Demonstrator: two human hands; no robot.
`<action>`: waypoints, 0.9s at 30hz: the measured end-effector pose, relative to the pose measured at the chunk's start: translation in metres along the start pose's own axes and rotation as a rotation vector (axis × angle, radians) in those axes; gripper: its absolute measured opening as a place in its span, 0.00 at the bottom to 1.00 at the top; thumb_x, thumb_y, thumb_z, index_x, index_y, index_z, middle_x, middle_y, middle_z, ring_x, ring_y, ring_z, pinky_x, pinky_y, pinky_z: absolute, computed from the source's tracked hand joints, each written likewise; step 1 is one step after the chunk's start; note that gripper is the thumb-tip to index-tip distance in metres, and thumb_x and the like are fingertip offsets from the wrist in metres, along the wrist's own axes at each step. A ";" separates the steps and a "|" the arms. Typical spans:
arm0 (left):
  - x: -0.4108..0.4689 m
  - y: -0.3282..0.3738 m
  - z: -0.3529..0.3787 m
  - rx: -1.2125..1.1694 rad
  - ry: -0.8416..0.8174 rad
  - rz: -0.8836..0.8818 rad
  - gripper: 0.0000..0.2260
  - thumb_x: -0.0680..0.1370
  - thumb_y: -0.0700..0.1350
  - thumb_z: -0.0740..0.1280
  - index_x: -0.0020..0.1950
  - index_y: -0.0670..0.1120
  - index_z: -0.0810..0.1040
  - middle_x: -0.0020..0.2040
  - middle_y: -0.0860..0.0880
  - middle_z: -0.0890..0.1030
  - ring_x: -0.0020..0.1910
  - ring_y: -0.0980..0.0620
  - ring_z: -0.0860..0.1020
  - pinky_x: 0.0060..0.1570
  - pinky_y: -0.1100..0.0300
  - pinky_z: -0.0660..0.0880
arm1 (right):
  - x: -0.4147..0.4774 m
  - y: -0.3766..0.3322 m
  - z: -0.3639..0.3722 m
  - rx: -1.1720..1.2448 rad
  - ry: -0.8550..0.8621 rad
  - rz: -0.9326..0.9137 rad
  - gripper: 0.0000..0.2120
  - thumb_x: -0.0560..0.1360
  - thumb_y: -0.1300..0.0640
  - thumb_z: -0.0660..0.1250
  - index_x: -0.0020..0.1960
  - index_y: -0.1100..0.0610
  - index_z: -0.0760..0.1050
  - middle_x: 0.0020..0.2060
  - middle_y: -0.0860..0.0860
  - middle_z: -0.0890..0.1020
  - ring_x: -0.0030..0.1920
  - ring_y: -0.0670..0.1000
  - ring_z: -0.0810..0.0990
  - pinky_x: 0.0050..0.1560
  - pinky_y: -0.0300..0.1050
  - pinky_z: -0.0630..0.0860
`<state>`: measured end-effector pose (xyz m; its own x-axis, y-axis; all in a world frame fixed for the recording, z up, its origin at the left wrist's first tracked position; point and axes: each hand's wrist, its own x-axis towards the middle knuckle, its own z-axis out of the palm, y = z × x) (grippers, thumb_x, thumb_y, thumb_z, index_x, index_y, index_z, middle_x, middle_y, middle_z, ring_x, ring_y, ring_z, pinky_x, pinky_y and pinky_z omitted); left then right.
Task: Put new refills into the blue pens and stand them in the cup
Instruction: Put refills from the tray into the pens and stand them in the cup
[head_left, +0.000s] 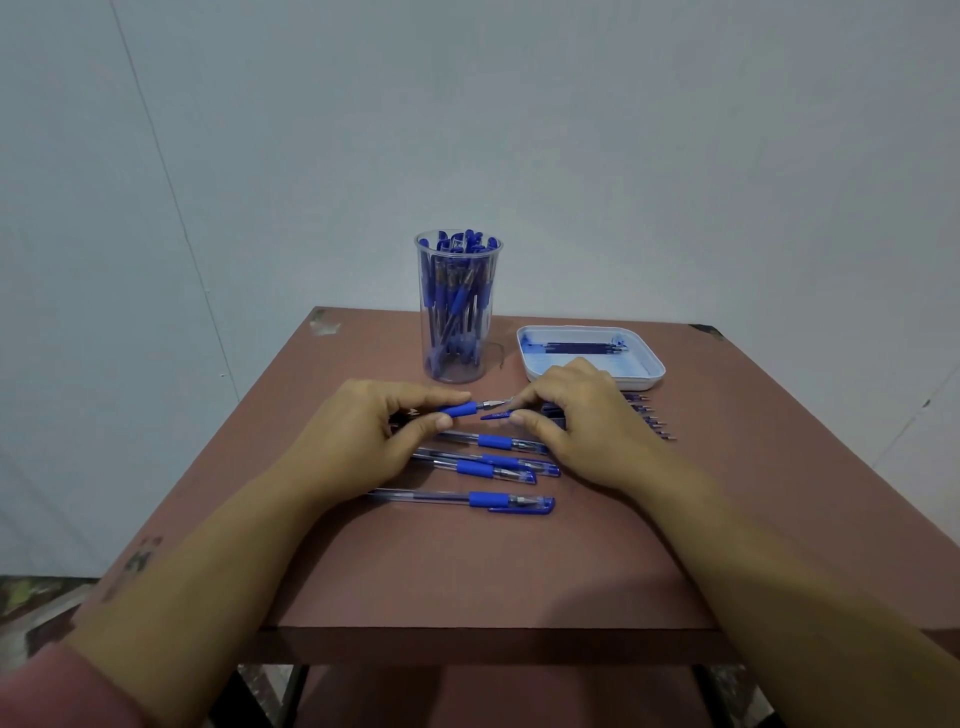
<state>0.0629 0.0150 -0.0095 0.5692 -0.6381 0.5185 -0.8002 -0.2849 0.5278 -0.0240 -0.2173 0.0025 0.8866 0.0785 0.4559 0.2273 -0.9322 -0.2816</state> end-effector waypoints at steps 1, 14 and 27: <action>0.000 0.000 0.000 -0.001 -0.004 -0.005 0.14 0.77 0.45 0.71 0.59 0.60 0.80 0.48 0.71 0.79 0.51 0.70 0.78 0.50 0.73 0.73 | 0.001 -0.001 0.001 -0.017 -0.015 0.002 0.06 0.77 0.47 0.67 0.51 0.46 0.81 0.41 0.38 0.77 0.47 0.44 0.68 0.52 0.44 0.65; -0.001 -0.001 0.000 0.069 0.039 -0.022 0.12 0.75 0.50 0.72 0.57 0.59 0.82 0.47 0.62 0.84 0.44 0.65 0.80 0.43 0.66 0.75 | -0.002 -0.011 -0.001 0.253 -0.009 0.018 0.19 0.80 0.42 0.56 0.47 0.53 0.81 0.38 0.42 0.79 0.45 0.44 0.73 0.46 0.40 0.69; -0.003 0.004 0.002 0.203 0.060 0.011 0.12 0.74 0.57 0.66 0.56 0.61 0.83 0.44 0.62 0.84 0.34 0.71 0.73 0.35 0.70 0.67 | -0.003 -0.017 0.008 0.355 -0.004 0.081 0.04 0.78 0.53 0.68 0.52 0.50 0.78 0.44 0.43 0.80 0.46 0.44 0.77 0.47 0.35 0.74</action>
<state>0.0580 0.0148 -0.0102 0.5657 -0.5998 0.5658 -0.8245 -0.4205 0.3786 -0.0276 -0.1993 -0.0010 0.9088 0.0117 0.4171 0.2816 -0.7549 -0.5924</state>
